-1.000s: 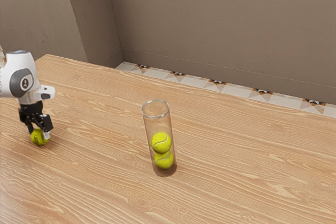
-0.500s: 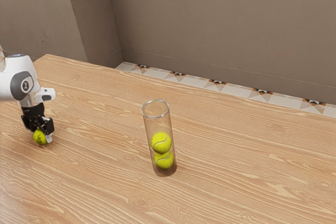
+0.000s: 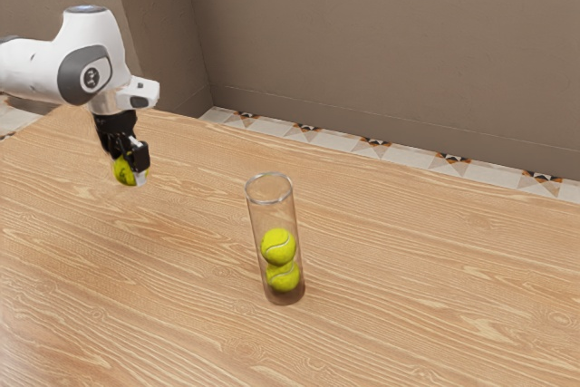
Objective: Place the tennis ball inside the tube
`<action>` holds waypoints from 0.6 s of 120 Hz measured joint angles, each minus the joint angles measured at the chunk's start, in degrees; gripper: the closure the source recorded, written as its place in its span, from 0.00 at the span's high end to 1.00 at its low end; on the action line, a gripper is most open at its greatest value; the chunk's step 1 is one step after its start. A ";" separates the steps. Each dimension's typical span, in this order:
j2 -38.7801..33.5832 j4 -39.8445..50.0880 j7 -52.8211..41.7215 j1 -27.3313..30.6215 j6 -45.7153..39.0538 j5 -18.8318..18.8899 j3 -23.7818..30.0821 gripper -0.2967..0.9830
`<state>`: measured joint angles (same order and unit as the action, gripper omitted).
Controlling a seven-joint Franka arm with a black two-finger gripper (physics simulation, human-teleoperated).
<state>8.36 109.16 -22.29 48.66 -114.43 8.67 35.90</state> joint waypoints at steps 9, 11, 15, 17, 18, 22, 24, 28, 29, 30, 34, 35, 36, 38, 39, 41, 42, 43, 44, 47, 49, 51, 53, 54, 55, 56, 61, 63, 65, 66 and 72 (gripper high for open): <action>-0.91 -0.30 -0.25 0.25 1.56 -1.37 2.22 0.46; -1.03 -0.49 -0.31 0.38 1.83 -1.58 2.88 0.46; -1.19 -1.16 -0.46 0.47 2.32 -2.02 4.30 0.45; -1.23 -1.62 -0.53 0.58 2.54 -2.27 5.21 0.44; -1.25 -1.85 -0.57 0.58 2.64 -2.39 5.64 0.44; -1.31 -2.86 -0.70 0.55 3.07 -2.78 7.45 0.44; -1.33 -3.45 -0.77 0.48 3.32 -2.94 8.38 0.43; -1.26 -5.02 -0.89 0.39 4.00 -3.13 10.38 0.43; -1.22 -5.53 -0.92 0.42 4.23 -3.14 10.97 0.43; -1.20 -5.97 -0.95 0.36 4.45 -3.15 11.48 0.44; -1.08 -7.80 -1.06 0.23 5.55 -3.21 13.63 0.45; -1.06 -8.19 -1.09 0.17 5.86 -3.23 14.12 0.46; -1.05 -8.53 -1.12 0.07 6.15 -3.25 14.55 0.46; -1.03 -9.06 -1.18 -0.01 6.74 -3.28 15.44 0.47; -1.02 -9.32 -1.21 -0.02 7.03 -3.30 15.90 0.47; -1.01 -9.79 -1.26 -0.13 7.58 -3.34 16.66 0.48; -1.00 -10.01 -1.29 -0.21 7.85 -3.36 16.99 0.48; -1.00 -10.20 -1.32 -0.24 8.11 -3.38 17.35 0.48; -0.99 -10.36 -1.35 -0.28 8.37 -3.40 17.68 0.48; -0.98 -10.72 -1.42 -0.32 9.11 -3.46 18.75 0.49; -1.00 -10.87 -1.47 -0.30 9.57 -3.50 19.45 0.49; -1.03 -10.99 -1.52 -0.29 10.00 -3.55 20.12 0.49; -1.07 -11.08 -1.57 -0.22 10.41 -3.60 20.82 0.50; -1.09 -11.11 -1.60 -0.19 10.60 -3.62 21.18 0.50; -1.12 -11.14 -1.62 -0.17 10.79 -3.65 21.52 0.50; -1.15 -11.17 -1.65 -0.19 10.97 -3.67 21.81 0.50; -1.24 -11.24 -1.76 0.05 11.77 -3.85 23.85 0.50; -1.28 -11.26 -1.80 0.01 12.05 -3.91 24.54 0.50; -1.31 -11.28 -1.83 0.01 12.31 -3.97 25.24 0.50; -1.32 -11.28 -1.85 0.00 12.43 -3.99 25.57 0.50; -1.33 -11.40 -1.94 -0.08 13.06 -4.10 27.35 0.50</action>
<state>7.03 97.76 -24.23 48.58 -101.37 4.57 63.25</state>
